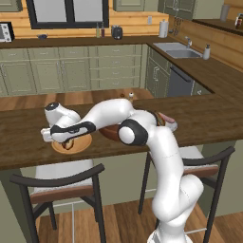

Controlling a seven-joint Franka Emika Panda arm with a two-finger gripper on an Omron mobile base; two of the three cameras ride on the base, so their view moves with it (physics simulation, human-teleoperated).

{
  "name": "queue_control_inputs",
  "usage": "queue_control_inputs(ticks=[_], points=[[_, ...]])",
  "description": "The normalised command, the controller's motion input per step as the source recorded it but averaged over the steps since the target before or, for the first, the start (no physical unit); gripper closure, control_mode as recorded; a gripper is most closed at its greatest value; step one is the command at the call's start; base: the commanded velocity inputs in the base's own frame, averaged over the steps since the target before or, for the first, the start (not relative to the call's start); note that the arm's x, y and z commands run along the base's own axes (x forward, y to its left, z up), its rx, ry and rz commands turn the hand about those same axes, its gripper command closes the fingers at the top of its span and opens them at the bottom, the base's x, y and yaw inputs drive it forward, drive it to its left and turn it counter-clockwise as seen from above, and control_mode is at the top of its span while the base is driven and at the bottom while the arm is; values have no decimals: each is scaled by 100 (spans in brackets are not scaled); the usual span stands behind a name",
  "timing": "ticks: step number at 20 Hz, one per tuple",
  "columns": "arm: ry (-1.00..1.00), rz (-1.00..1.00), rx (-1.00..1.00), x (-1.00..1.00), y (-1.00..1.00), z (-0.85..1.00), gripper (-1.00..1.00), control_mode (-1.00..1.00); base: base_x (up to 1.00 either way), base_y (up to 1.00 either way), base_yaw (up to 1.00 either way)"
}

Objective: Place one bun and one sausage from the bowl on each plate.

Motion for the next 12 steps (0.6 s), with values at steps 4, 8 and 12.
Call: queue_control_inputs(ticks=[4, 8, 12], points=[[0, 0, 0, 0, 0, 0, -100, -100, 0, 0, 0], [0, 0, 0, 0, 0, 0, -100, -100, 0, 0, 0], [-1, 0, 0, -10, -16, 51, -100, -100, 0, 0, 0]])
